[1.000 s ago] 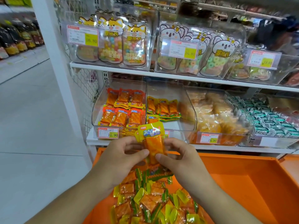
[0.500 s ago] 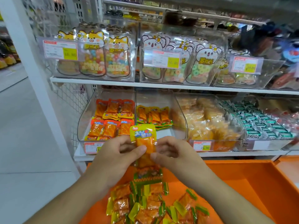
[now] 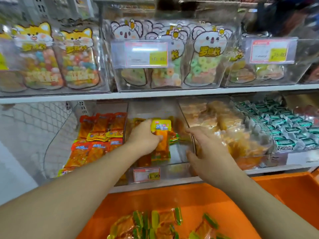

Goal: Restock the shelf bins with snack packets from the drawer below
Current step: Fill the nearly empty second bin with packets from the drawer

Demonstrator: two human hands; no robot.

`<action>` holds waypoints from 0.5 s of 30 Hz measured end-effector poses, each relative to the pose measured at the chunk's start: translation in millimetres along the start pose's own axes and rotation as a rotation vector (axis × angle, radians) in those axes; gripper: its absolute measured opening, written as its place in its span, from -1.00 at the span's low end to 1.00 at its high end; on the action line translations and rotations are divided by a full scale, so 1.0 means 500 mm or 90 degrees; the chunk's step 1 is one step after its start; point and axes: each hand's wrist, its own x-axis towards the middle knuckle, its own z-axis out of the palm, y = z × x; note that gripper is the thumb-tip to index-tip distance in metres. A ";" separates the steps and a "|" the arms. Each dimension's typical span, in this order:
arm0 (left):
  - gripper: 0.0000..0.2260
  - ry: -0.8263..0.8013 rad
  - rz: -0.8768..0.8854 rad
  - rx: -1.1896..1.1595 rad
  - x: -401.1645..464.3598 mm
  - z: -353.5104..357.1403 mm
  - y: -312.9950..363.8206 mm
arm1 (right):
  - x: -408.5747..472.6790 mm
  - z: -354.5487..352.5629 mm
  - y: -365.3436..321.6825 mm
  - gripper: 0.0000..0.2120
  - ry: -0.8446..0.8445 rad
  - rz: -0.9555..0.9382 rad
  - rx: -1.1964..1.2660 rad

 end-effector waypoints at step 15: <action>-0.34 -0.076 -0.034 0.368 0.013 0.063 -0.044 | -0.006 0.019 0.012 -0.41 0.022 -0.007 0.004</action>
